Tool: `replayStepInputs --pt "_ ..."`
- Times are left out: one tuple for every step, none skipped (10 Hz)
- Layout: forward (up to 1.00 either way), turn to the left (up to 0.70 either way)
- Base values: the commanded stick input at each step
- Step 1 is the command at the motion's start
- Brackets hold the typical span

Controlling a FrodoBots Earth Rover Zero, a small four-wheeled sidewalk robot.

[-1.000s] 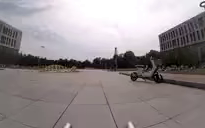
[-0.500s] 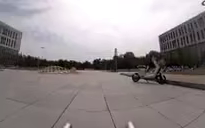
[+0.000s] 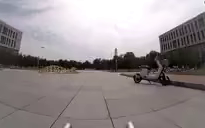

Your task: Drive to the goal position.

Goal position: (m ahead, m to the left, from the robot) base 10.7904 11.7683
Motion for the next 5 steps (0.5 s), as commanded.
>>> replayStepInputs --pt "0.45 0.0" --pt "0.45 0.0" --pt "0.45 0.0" --pt "0.45 0.0" --pt "0.45 0.0"
